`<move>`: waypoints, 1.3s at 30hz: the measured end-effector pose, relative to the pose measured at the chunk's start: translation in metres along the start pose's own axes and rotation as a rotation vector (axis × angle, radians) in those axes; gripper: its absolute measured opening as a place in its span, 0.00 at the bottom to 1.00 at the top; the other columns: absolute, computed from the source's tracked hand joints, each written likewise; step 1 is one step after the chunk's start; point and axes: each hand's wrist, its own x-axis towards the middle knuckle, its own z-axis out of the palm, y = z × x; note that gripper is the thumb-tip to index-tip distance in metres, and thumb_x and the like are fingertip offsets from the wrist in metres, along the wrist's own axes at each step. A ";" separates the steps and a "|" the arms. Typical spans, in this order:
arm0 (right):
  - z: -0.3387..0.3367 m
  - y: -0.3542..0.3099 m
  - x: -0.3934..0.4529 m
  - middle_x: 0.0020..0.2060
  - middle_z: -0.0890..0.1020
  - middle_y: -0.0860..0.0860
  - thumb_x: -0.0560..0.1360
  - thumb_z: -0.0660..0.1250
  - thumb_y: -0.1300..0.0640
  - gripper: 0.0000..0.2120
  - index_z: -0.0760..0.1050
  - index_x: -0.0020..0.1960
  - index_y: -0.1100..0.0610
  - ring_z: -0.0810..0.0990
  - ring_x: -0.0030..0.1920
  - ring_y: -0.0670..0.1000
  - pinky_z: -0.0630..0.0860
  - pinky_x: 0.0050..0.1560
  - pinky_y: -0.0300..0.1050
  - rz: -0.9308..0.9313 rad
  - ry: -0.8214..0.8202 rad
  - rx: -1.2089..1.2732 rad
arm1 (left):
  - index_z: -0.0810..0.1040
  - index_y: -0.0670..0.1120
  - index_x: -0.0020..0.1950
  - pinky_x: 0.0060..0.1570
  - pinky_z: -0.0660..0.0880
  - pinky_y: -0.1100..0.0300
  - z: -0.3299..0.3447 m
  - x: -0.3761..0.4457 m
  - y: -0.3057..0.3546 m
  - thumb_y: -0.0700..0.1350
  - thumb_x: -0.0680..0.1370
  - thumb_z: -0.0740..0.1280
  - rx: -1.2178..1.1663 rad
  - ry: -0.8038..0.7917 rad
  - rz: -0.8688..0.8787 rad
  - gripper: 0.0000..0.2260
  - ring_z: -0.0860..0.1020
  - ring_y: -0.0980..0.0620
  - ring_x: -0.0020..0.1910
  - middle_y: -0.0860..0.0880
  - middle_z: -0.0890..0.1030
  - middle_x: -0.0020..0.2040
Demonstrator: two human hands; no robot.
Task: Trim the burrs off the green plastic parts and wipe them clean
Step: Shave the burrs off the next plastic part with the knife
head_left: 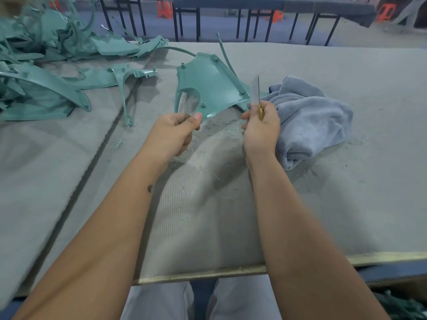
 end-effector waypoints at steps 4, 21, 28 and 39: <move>0.002 0.002 -0.002 0.33 0.76 0.48 0.82 0.56 0.63 0.13 0.69 0.42 0.50 0.71 0.29 0.44 0.71 0.34 0.35 0.015 -0.024 -0.015 | 0.71 0.46 0.38 0.20 0.54 0.68 -0.005 0.001 0.001 0.50 0.81 0.63 -0.105 -0.085 -0.066 0.14 0.56 0.57 0.20 0.55 0.62 0.22; 0.011 0.001 -0.018 0.32 0.77 0.47 0.81 0.58 0.63 0.14 0.71 0.41 0.47 0.74 0.30 0.46 0.77 0.39 0.52 -0.093 -0.235 -0.088 | 0.66 0.49 0.36 0.20 0.51 0.70 -0.011 0.007 -0.001 0.51 0.82 0.61 -0.264 -0.152 -0.146 0.15 0.55 0.59 0.18 0.55 0.59 0.21; 0.014 -0.004 -0.023 0.35 0.78 0.53 0.81 0.57 0.66 0.13 0.72 0.43 0.52 0.77 0.36 0.52 0.76 0.41 0.51 -0.093 -0.337 0.007 | 0.66 0.49 0.37 0.20 0.49 0.68 -0.013 0.009 0.001 0.52 0.81 0.60 -0.304 -0.159 -0.180 0.15 0.55 0.60 0.18 0.55 0.58 0.21; 0.014 -0.005 -0.028 0.32 0.79 0.49 0.80 0.58 0.67 0.13 0.74 0.44 0.52 0.78 0.34 0.48 0.79 0.40 0.50 -0.155 -0.494 -0.009 | 0.67 0.49 0.37 0.20 0.49 0.70 -0.010 0.011 0.001 0.53 0.81 0.61 -0.269 -0.139 -0.216 0.15 0.55 0.59 0.18 0.55 0.59 0.21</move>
